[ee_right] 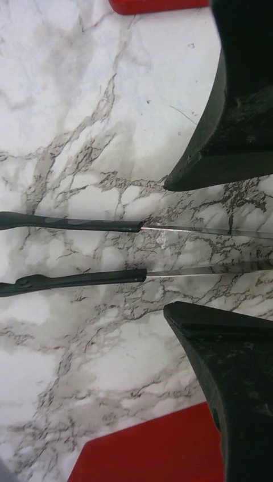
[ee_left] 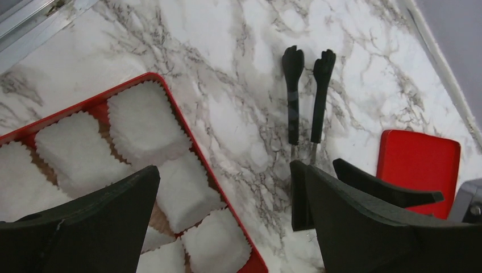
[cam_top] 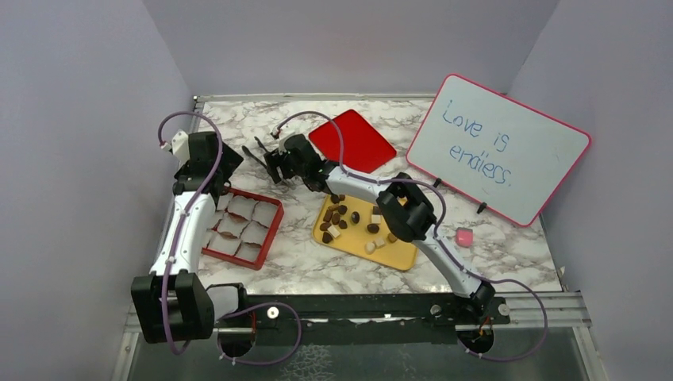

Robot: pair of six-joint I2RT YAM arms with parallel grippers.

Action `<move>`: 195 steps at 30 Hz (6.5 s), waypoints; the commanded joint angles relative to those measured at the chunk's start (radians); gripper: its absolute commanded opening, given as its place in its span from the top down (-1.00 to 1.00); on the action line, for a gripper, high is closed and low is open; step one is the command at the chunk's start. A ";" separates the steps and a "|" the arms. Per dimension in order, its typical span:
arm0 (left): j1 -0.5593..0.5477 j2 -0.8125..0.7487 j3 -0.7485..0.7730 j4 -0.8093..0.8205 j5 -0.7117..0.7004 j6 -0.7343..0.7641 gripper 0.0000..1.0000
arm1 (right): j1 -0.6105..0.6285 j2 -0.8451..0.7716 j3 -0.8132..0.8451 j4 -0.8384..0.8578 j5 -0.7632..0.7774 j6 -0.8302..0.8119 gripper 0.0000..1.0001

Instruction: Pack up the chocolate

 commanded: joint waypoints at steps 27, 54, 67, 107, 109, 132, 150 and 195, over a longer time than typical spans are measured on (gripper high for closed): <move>0.007 -0.301 -0.196 0.002 -0.085 0.090 -0.98 | 0.034 0.149 0.227 -0.217 0.158 -0.140 0.06; 0.007 -0.322 -0.215 0.014 -0.080 0.113 -0.98 | 0.031 -0.233 -0.279 -0.227 0.080 -0.123 0.01; 0.007 -0.322 -0.215 0.017 -0.077 0.113 -0.98 | 0.031 -0.216 -0.324 -0.185 0.122 -0.062 -0.05; 0.007 -0.242 -0.078 0.105 0.473 0.269 -0.88 | 0.031 -0.613 -0.491 -0.282 -0.052 -0.008 0.14; 0.007 -0.232 -0.076 0.120 0.530 0.239 -0.88 | 0.031 -0.676 -0.544 -0.271 -0.083 0.001 0.14; -0.147 -0.340 -0.191 0.139 0.709 0.453 -0.98 | 0.031 -1.146 -0.775 -0.799 0.131 0.109 0.16; -0.189 -0.443 -0.234 0.122 0.552 0.496 -0.98 | 0.032 -1.184 -0.874 -0.940 0.092 0.148 0.17; -0.189 -0.518 -0.217 0.062 0.326 0.494 -0.98 | 0.034 -1.105 -0.909 -0.862 0.136 0.153 0.44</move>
